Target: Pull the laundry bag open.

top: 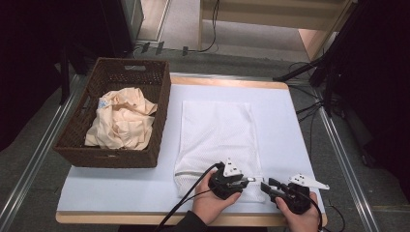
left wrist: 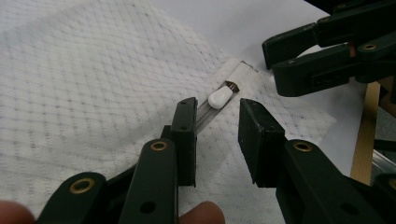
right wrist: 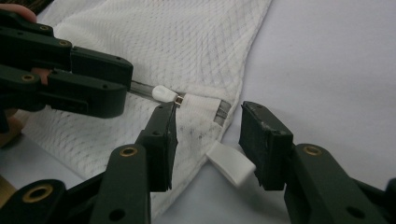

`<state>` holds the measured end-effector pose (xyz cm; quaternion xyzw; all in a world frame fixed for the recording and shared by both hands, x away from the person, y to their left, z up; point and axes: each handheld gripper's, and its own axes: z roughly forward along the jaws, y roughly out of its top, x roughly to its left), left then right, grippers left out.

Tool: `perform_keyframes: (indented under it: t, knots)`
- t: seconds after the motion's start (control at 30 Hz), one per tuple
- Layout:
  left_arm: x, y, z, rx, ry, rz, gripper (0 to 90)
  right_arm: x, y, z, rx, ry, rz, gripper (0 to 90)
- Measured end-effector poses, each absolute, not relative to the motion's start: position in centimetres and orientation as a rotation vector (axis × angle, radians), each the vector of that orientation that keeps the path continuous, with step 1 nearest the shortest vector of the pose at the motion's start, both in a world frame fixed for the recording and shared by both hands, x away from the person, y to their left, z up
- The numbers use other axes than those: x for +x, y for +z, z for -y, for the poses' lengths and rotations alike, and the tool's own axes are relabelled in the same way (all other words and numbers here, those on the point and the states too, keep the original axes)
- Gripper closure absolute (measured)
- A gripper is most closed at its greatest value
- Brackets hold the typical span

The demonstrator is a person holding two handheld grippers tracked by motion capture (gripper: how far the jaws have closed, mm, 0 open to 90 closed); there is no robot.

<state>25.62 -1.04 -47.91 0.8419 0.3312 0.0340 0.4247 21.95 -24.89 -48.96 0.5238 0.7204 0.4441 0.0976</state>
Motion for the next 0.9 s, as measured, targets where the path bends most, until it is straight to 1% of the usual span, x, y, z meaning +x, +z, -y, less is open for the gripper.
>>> perform_keyframes:
  t: [0.23,0.3,0.37,0.4,0.43,0.47,0.5,0.53,0.67,0.9]
  knots:
    - [25.7,-48.1,1.3,2.126,0.083,-0.834,68.4,22.5,-49.1,24.0,1.536,1.251,-2.105,55.5]
    - [25.7,-48.1,1.4,2.129,0.088,-0.83,68.2,22.4,-49.0,23.6,1.532,1.206,-2.107,60.7]
    - [25.7,-48.1,1.7,2.135,0.086,-0.825,68.3,22.3,-49.0,23.5,1.537,1.193,-2.12,70.6]
    - [25.7,-48.1,1.7,2.135,0.086,-0.825,68.2,22.3,-49.0,23.5,1.537,1.193,-2.12,70.6]
    - [25.7,-48.2,1.8,2.132,0.088,-0.821,68.2,22.2,-48.9,23.5,1.543,1.188,-2.125,73.9]
    - [25.7,-48.2,1.9,2.134,0.087,-0.815,68.1,22.2,-48.9,23.6,1.541,1.184,-2.133,82.4]
    - [25.7,-48.2,2.0,2.136,0.085,-0.817,68.2,22.2,-48.9,23.8,1.551,1.193,-2.138,86.0]
    - [25.7,-48.2,2.0,2.135,0.081,-0.817,68.2,22.1,-49.0,23.8,1.554,1.212,-2.142,87.3]
    - [25.7,-48.2,2.2,2.134,0.075,-0.815,68.3,21.9,-48.9,23.8,1.524,1.235,-2.129,88.5]
    - [25.8,-48.3,2.1,2.117,0.051,-0.819,67.8,20.9,-47.1,23.0,1.343,1.379,-2.066,89.0]
